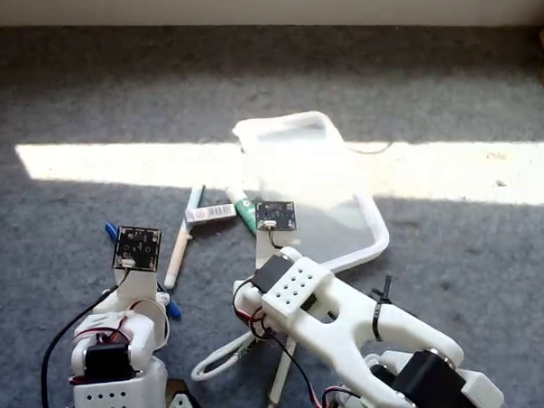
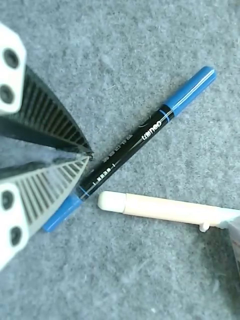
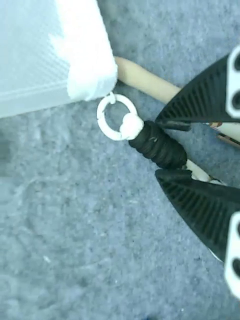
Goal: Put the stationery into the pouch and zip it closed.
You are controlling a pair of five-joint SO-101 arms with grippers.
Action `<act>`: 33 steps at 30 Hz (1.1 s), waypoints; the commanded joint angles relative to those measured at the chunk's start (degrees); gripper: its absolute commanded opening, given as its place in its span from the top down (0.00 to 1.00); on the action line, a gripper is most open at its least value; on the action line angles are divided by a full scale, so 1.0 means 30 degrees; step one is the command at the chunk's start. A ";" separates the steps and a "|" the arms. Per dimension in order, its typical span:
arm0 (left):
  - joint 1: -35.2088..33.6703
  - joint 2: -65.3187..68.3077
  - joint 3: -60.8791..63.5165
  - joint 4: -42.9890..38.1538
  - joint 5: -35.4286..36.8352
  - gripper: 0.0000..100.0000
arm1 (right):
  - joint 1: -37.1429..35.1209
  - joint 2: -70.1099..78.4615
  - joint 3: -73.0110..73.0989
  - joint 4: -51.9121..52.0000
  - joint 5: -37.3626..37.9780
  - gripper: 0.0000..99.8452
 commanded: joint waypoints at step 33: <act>-0.0190 -0.0161 0.0366 0.0117 0.0147 0.99 | 0.3531 -0.4908 -0.1392 0.2711 1.2044 1.00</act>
